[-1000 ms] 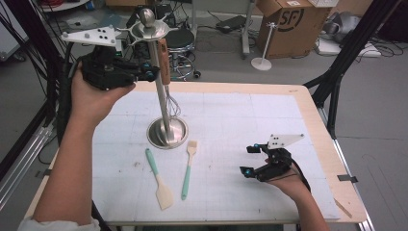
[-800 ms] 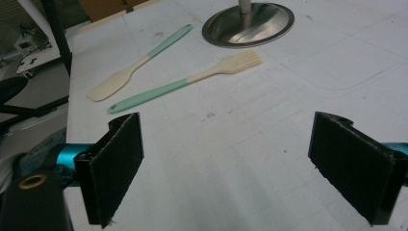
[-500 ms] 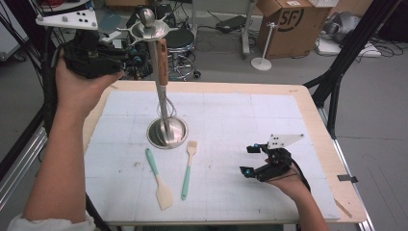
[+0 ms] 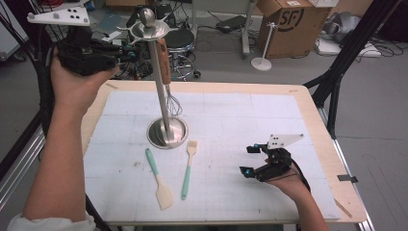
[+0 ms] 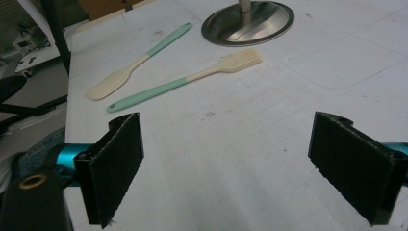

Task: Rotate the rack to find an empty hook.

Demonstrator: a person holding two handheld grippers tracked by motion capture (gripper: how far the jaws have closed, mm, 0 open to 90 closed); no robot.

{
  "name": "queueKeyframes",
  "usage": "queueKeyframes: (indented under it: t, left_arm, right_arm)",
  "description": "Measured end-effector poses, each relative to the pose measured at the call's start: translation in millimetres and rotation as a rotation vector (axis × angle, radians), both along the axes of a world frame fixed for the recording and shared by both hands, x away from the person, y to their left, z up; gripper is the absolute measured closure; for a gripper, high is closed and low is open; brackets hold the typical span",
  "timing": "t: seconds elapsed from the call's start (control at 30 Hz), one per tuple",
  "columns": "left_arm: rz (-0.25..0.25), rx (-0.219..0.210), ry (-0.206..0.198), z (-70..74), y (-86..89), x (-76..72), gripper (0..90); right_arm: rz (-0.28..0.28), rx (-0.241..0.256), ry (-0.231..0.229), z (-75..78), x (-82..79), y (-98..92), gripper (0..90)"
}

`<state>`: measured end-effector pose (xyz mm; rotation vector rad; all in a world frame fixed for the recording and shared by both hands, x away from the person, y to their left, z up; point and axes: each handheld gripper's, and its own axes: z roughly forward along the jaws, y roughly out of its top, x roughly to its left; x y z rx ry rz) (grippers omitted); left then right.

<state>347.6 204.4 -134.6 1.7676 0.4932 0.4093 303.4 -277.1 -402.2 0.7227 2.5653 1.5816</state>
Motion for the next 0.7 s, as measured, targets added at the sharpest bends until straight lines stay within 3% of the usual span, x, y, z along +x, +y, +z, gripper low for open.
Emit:
queueKeyframes:
  t: [0.27, 0.53, 0.7]
  left_arm:
    - [0.048, -0.045, 0.002, -0.1, 9.5, 4.3, 89.7]
    - [0.088, -0.056, 0.013, -2.2, 17.2, 10.0, 89.7]
    - [0.079, -0.048, 0.010, -2.2, 16.0, 8.3, 89.7]
  right_arm:
    - [0.001, -0.004, -0.002, -0.6, 0.6, 0.4, 11.6]
    - [0.000, -0.007, 0.003, -0.9, 0.5, 1.0, 11.6]
    - [-0.002, -0.002, 0.000, -0.4, 0.4, -0.1, 11.6]
